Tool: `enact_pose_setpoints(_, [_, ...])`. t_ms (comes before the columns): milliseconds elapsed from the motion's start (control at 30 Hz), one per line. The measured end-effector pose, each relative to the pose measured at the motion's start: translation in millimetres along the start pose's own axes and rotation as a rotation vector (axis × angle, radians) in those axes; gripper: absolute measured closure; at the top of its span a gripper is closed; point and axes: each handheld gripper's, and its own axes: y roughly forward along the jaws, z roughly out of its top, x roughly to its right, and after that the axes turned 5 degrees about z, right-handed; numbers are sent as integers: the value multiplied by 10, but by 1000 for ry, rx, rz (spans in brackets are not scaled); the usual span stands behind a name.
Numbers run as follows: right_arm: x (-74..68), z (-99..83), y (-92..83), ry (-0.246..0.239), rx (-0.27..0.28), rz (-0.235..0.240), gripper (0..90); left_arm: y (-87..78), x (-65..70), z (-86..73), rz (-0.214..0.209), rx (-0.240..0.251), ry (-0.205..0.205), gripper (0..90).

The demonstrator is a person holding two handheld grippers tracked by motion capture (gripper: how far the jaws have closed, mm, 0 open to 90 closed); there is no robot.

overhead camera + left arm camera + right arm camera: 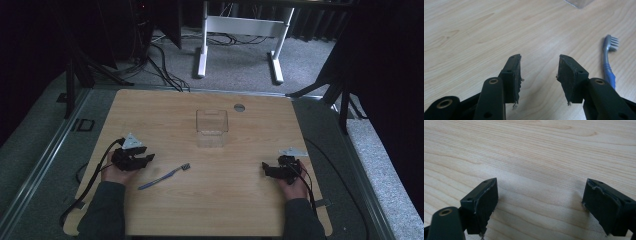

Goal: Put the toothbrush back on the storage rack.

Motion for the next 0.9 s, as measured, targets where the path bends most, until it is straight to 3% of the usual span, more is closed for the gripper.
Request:
enact_pose_setpoints(600, [-2,-2,-2,-1,1,0,126,-157,51,92,-3,28,22,541])
enact_pose_setpoints(900, [-2,-2,-2,-1,0,0,126,-201,69,133,-15,-3,29,558])
